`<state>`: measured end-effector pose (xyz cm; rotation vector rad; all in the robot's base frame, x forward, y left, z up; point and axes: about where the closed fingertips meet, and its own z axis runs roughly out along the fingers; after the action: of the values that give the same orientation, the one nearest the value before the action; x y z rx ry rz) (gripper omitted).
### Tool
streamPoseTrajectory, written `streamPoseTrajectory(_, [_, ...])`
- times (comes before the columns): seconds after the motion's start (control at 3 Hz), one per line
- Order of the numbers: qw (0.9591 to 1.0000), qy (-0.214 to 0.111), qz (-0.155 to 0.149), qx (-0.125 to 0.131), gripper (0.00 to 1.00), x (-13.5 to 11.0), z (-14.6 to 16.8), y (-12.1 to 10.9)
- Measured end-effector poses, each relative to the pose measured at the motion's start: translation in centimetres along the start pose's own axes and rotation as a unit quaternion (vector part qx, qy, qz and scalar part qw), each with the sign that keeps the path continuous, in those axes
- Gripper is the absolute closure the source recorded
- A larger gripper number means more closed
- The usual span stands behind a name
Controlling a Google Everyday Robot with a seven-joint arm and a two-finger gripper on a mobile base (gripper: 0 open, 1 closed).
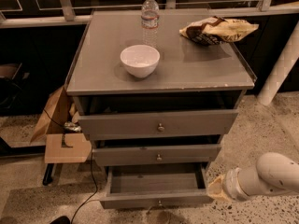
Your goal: Close bottom drawer
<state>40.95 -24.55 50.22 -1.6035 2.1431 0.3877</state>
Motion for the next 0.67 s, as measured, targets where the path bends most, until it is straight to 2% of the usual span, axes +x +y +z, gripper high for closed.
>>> streamPoseTrajectory(0.33, [0.9989,-0.027,0.032,-0.021,1.0,4.1,5.2,-0.6])
streamPoseTrajectory(0.67, [0.9972,-0.038,0.047,-0.043,1.0,5.0,8.2,0.7])
